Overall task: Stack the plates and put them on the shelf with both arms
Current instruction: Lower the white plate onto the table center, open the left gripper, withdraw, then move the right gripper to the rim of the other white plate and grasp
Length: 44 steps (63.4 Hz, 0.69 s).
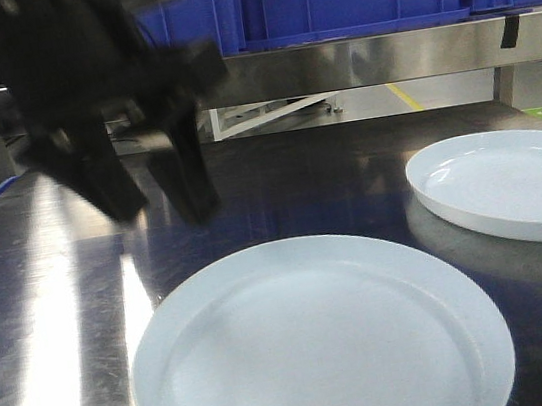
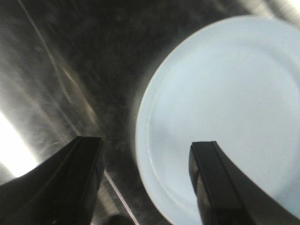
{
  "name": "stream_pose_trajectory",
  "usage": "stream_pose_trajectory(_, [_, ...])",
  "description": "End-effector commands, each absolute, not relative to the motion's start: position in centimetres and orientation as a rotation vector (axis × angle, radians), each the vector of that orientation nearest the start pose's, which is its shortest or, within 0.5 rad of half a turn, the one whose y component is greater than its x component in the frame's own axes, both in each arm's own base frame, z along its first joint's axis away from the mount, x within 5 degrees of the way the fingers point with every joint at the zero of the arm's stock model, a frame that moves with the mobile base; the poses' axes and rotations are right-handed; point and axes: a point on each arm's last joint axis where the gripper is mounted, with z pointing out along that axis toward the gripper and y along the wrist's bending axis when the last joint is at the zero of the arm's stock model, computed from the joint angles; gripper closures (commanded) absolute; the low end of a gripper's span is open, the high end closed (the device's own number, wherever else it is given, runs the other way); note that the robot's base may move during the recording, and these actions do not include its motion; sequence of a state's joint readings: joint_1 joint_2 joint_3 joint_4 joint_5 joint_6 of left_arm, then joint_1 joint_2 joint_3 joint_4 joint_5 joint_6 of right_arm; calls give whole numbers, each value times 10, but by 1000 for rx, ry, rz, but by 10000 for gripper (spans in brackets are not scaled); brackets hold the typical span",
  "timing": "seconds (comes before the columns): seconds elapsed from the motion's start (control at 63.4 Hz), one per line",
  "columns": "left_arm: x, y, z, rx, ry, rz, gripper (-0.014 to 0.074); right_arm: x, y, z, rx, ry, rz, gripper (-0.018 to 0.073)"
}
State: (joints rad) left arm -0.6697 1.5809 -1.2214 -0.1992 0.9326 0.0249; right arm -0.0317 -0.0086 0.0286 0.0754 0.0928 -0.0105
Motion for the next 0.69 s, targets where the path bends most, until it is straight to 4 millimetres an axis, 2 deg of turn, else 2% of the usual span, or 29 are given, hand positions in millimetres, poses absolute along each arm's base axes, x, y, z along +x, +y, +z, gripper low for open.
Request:
stream_pose_trajectory(0.0, [233,-197,328,766,2497,-439,159,54,-2,211,60,1463,19,503])
stream_pose_trajectory(0.126, [218,-167,365,668,2335,-369,241,54,-2,211,60,1463,19,503])
stream_pose_trajectory(0.237, [197,-134,384,604,2200,-274,337,54,-2,211,60,1463,19,503])
stream_pose_trajectory(0.3, [183,-112,388,555,2133,-216,402,54,-2,211,60,1463,19,503])
stream_pose_trajectory(0.442, [155,-74,378,420,2030,-151,517,54,-2,211,60,1463,19,503])
stream_pose_trajectory(0.505, [142,-60,370,379,2000,-138,511,54,-2,211,60,1463,19,503])
stream_pose_trajectory(0.679, [110,-34,333,284,1956,-127,512,54,-2,211,60,1463,19,503])
